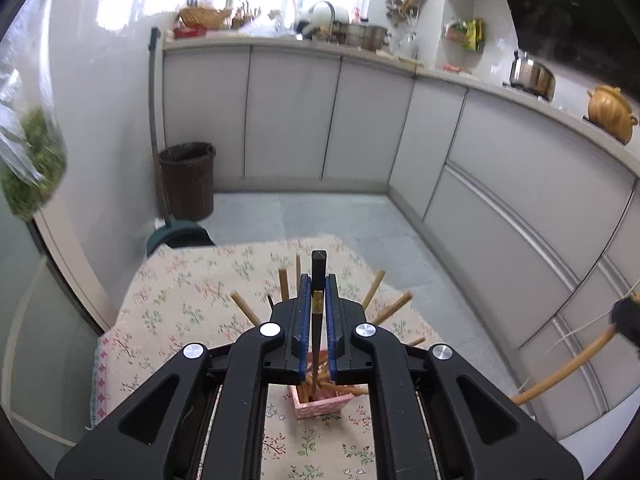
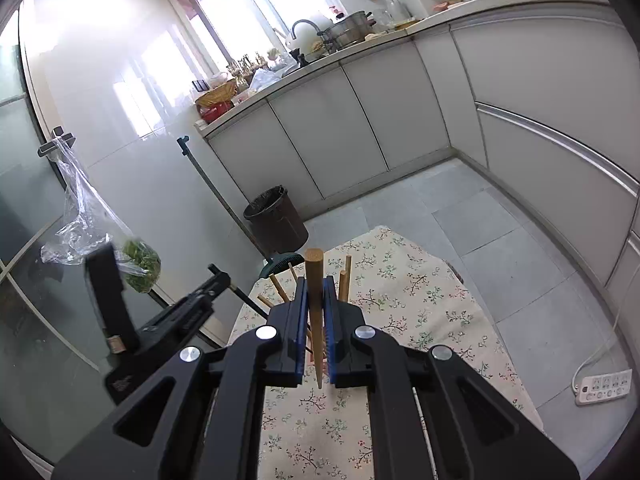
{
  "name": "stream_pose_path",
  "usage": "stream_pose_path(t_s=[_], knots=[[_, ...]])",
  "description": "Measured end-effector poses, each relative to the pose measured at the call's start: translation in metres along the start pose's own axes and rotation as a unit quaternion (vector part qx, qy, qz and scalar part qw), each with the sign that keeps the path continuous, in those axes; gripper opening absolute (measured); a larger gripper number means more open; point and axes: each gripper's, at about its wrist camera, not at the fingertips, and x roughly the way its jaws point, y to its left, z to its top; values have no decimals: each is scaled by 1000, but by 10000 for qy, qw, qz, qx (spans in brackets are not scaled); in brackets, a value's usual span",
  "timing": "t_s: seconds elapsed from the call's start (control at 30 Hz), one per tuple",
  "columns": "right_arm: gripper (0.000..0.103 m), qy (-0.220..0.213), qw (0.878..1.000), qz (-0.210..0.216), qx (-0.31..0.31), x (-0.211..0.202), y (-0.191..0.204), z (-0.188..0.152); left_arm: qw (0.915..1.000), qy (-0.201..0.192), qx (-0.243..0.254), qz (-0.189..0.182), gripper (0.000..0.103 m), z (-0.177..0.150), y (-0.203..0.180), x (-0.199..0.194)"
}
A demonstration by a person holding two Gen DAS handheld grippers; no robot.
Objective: Organize utensils
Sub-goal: 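Open the left gripper to drop the black chopstick into the basket, then lower the right gripper's wooden chopstick into the basket and open it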
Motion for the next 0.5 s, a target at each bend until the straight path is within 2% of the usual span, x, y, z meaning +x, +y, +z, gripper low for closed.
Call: stream_pose_path(t_s=[0.07,0.13,0.23,0.27,0.37,0.5], knots=[[8,12,10000,9,-3,2,-1,-1,9999,114,-36,36,10,-9,3,11],[8,20,10000,17,-14,3,0,-1,9998,84,-167,-25,16,-15,9,9],[8,-2,10000,31,-28,3,2,-2,9995,-87,-292,72,22,-17,16,-5],[8,-16,10000,39,-27,3,3,-2,9994,-94,-310,93,26,-18,17,-11],[8,-70,10000,37,-54,3,7,-1,9995,-80,-248,183,29,-23,17,-27],[8,-127,9999,48,-73,2,14,0,9985,-82,-371,384,44,-37,26,-49]])
